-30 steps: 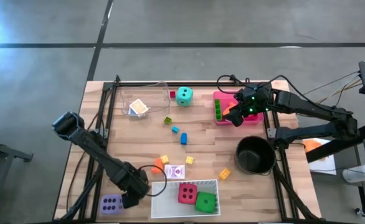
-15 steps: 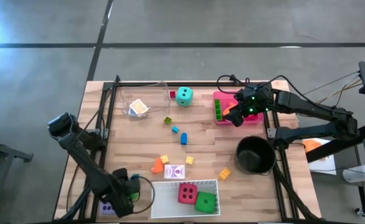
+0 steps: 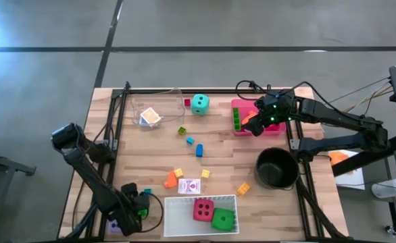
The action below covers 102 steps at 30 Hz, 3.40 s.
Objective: Pick & Place Toys
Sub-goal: Put the green game piece into the red bin
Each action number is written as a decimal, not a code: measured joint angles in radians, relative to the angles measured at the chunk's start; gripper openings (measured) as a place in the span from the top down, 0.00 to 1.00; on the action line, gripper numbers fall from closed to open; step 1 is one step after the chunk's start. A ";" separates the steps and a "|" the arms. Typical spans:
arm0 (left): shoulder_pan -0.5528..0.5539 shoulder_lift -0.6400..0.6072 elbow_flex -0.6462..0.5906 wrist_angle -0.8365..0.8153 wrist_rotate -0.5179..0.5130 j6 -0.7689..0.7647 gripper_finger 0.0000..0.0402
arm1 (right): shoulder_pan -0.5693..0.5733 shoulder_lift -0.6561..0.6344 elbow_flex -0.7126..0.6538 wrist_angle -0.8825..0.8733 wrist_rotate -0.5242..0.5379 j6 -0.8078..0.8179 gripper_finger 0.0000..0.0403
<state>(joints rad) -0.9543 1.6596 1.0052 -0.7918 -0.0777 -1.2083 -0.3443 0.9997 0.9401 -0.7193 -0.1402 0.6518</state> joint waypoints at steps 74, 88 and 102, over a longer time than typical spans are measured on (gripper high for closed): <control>0.260 -0.534 -0.056 0.273 -0.454 0.004 0.61 | 0.076 0.004 -0.001 0.479 -0.044 0.175 0.18; 0.651 -0.474 -0.048 0.906 -0.290 0.413 0.61 | 0.263 0.193 0.000 1.131 -0.176 0.235 0.18; 0.781 -0.394 -0.048 1.059 -0.242 0.364 0.61 | 0.323 0.355 0.104 1.171 -0.104 0.163 0.18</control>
<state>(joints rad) -0.1729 1.2653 0.9573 0.2675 -0.3194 -0.8443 -0.0217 1.3542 1.0440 0.4513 -0.2443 0.8152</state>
